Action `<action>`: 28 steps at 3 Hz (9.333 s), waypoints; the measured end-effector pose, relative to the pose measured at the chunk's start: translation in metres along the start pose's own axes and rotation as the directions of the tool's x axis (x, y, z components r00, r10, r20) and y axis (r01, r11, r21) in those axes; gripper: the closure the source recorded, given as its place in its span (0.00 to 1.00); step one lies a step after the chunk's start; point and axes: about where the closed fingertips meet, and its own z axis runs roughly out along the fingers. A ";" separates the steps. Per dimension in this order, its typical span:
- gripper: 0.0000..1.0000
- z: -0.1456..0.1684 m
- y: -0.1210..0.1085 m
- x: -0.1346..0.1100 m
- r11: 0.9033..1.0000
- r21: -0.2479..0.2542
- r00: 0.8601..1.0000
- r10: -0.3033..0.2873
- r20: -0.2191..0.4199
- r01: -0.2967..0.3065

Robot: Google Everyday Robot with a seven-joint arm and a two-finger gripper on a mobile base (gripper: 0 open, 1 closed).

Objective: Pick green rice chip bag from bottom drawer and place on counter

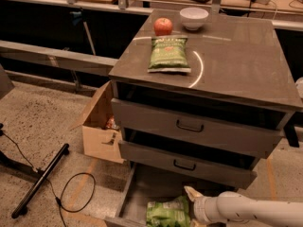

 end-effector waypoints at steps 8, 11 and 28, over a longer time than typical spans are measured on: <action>0.17 0.200 0.000 0.038 0.993 -0.105 0.996 -0.043 0.082 0.052; 0.87 0.187 -0.005 0.027 0.991 -0.101 0.992 -0.078 0.101 0.088; 1.00 -0.487 -0.204 -0.187 0.979 0.199 0.927 -0.109 0.358 0.038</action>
Offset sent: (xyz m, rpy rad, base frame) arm 0.0711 0.0095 -0.1101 -0.0180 0.0060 0.0292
